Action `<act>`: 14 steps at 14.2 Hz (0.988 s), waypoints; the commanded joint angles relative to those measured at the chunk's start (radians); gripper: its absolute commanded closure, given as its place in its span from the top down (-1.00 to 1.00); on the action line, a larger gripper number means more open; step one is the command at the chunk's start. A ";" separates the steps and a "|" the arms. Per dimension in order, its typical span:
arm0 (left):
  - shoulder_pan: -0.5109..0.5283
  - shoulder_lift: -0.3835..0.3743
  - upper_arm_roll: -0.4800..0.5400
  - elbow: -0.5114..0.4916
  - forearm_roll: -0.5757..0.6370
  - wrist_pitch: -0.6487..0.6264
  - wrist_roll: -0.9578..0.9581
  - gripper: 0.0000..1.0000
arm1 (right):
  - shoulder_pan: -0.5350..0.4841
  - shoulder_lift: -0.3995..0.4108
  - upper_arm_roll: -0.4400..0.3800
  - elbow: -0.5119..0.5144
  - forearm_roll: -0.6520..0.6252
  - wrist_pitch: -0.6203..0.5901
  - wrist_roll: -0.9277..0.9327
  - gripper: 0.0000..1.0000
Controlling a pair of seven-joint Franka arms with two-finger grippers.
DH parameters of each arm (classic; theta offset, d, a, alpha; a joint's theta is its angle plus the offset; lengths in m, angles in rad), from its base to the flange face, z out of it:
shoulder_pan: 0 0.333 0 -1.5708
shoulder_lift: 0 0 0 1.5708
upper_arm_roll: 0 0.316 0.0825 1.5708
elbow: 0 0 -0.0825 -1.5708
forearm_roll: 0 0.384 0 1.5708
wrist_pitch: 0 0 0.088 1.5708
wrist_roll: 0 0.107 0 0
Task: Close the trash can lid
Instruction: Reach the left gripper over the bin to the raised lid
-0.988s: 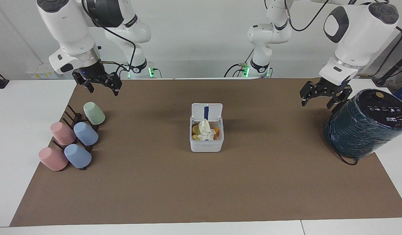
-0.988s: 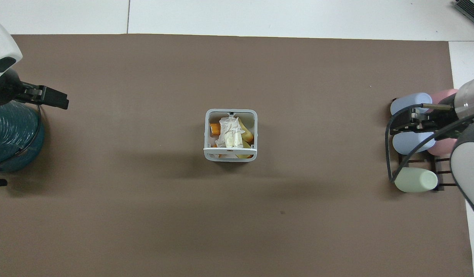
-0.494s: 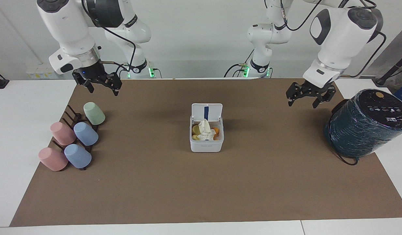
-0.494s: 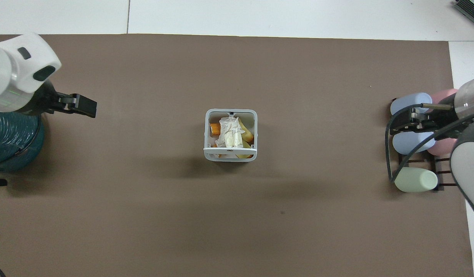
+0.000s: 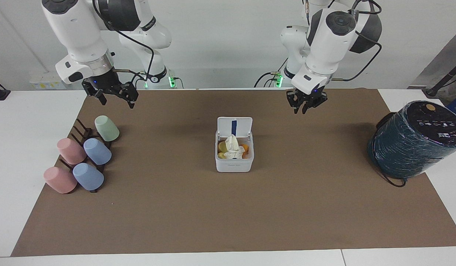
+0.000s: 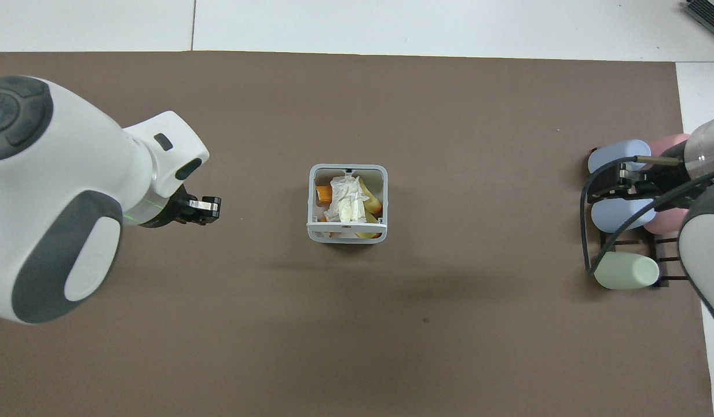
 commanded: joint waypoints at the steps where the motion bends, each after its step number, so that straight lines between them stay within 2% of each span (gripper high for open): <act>1: -0.088 -0.077 0.013 -0.127 -0.024 0.088 -0.120 -0.60 | -0.015 -0.008 0.006 -0.003 0.012 -0.008 -0.030 1.00; 4: -0.172 -0.081 0.013 -0.173 -0.049 0.144 -0.211 -0.78 | -0.015 -0.008 0.006 -0.004 0.012 -0.008 -0.030 1.00; 6: -0.221 -0.075 0.013 -0.221 -0.074 0.231 -0.248 -0.86 | -0.015 -0.008 0.006 -0.004 0.012 -0.008 -0.030 1.00; 9: -0.290 -0.052 0.013 -0.265 -0.087 0.369 -0.351 -0.88 | -0.015 -0.008 0.006 -0.004 0.012 -0.008 -0.030 1.00; 14: -0.312 0.020 0.013 -0.259 -0.147 0.574 -0.366 -0.92 | -0.015 -0.008 0.006 -0.004 0.012 -0.008 -0.029 1.00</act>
